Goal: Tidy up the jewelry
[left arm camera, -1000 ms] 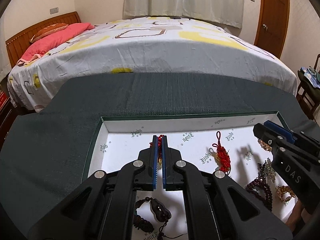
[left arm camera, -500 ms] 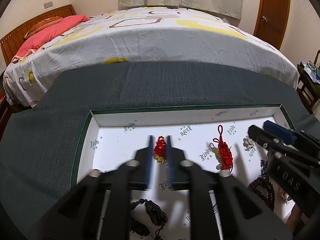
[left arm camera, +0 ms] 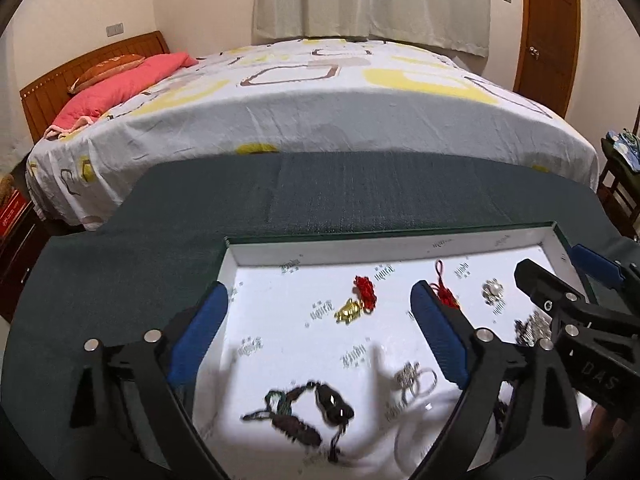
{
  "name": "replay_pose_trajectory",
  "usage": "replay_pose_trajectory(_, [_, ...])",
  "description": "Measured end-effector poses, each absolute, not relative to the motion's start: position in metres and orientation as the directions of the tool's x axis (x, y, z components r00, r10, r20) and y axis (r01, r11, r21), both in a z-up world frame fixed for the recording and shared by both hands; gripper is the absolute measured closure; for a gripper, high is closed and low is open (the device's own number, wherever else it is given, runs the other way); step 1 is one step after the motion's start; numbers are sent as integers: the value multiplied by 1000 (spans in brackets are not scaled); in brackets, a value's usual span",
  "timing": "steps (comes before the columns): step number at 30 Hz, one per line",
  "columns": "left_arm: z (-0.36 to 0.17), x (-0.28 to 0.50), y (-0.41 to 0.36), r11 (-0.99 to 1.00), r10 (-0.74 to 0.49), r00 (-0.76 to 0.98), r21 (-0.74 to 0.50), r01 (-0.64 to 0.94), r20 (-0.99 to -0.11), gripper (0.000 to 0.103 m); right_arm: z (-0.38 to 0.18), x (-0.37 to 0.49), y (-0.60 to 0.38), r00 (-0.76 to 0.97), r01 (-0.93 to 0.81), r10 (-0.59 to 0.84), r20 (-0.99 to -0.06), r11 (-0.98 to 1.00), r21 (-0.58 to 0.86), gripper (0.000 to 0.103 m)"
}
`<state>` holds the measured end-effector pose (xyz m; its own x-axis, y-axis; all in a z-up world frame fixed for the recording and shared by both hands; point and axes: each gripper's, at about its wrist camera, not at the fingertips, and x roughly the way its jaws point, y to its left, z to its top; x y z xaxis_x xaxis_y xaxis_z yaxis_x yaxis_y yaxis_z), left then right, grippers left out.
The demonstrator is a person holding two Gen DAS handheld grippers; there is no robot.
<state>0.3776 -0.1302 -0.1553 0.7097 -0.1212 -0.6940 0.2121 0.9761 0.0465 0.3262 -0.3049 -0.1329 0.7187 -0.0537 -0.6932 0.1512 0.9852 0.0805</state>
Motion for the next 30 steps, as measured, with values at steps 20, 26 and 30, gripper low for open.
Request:
replay_pose_trajectory(20, [-101, 159, -63, 985, -106, 780, 41, 167, -617, 7, -96, 126, -304, 753, 169, -91, -652, 984, 58, 22])
replay_pose_trajectory(26, [-62, 97, -39, 990, -105, 823, 18, 139, -558, 5, -48, 61, -297, 819, 151, -95, -565, 987, 53, 22])
replay_pose_trajectory(30, [-39, 58, -26, 991, -73, 858, 61, 121, -509, 4, -20, 31, -297, 850, 147, -96, -518, 987, 58, 19])
